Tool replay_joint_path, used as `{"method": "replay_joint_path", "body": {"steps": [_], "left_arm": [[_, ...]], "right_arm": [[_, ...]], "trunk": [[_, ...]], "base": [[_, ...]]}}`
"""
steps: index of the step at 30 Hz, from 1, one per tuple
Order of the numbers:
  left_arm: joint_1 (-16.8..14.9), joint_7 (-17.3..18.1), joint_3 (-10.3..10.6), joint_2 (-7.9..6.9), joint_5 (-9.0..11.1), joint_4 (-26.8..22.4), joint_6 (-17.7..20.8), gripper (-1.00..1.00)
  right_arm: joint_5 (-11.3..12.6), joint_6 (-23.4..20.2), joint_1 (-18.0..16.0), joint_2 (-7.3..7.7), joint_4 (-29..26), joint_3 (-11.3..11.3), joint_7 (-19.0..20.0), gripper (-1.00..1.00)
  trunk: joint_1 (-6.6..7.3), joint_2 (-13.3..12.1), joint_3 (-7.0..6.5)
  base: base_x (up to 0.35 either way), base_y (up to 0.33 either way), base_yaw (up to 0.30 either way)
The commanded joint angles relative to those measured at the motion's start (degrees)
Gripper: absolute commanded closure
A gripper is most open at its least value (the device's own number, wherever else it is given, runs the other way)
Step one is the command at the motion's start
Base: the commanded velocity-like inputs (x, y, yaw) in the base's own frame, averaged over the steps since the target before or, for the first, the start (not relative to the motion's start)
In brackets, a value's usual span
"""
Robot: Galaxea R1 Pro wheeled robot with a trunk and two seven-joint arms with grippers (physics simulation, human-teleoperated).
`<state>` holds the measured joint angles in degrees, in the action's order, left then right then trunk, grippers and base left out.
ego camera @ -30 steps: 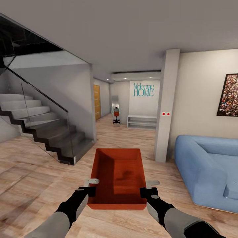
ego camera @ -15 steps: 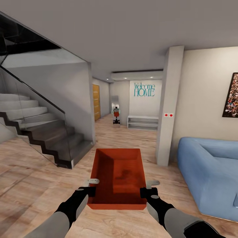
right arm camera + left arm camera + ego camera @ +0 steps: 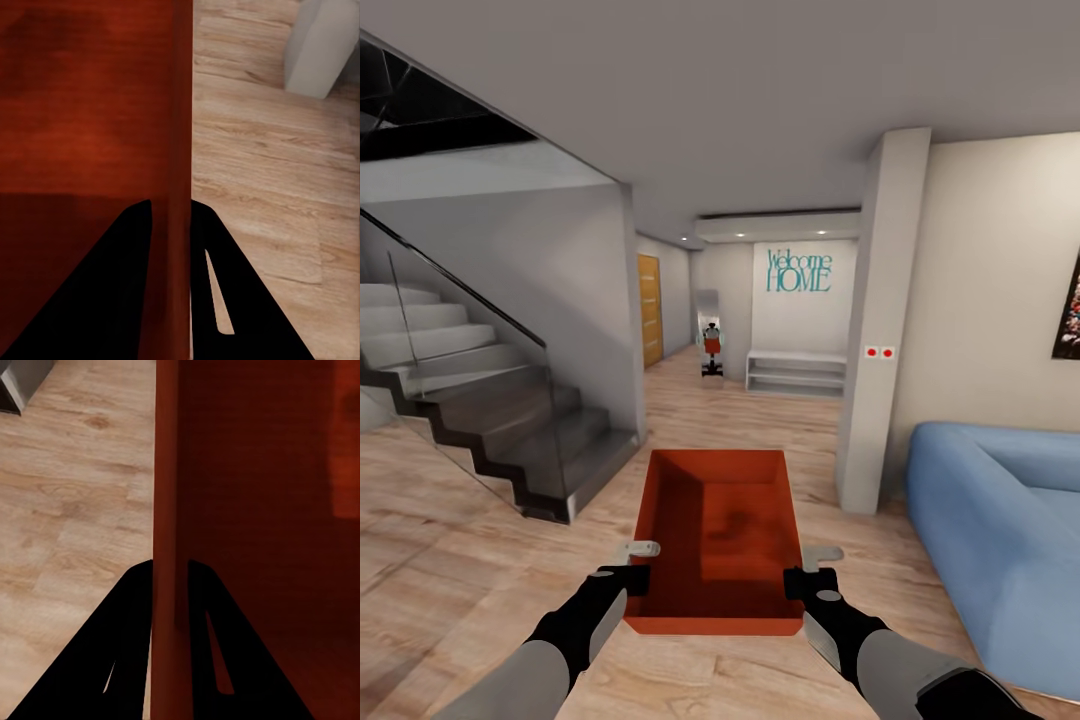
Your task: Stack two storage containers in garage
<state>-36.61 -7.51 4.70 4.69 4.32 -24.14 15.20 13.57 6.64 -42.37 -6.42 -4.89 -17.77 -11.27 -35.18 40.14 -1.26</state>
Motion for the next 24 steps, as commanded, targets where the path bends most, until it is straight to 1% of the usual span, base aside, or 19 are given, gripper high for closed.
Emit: {"method": "replay_joint_path", "body": {"steps": [1, 24], "left_arm": [[0.0, -0.7, -4.1, -1.09, 0.2, -0.2, 0.4, 1.00], [0.0, -0.7, -4.1, -1.17, 0.2, -0.2, 0.4, 1.00]], "right_arm": [[0.5, 0.1, 0.0, 0.00, 0.0, 0.3, 0.1, 1.00], [0.5, 0.1, 0.0, 0.01, 0.0, 0.3, 0.1, 1.00]], "trunk": [[-0.05, 0.0, 0.01], [-0.05, 0.0, 0.01]], "base": [[0.323, 0.000, 0.000], [0.323, 0.000, 0.000]]}}
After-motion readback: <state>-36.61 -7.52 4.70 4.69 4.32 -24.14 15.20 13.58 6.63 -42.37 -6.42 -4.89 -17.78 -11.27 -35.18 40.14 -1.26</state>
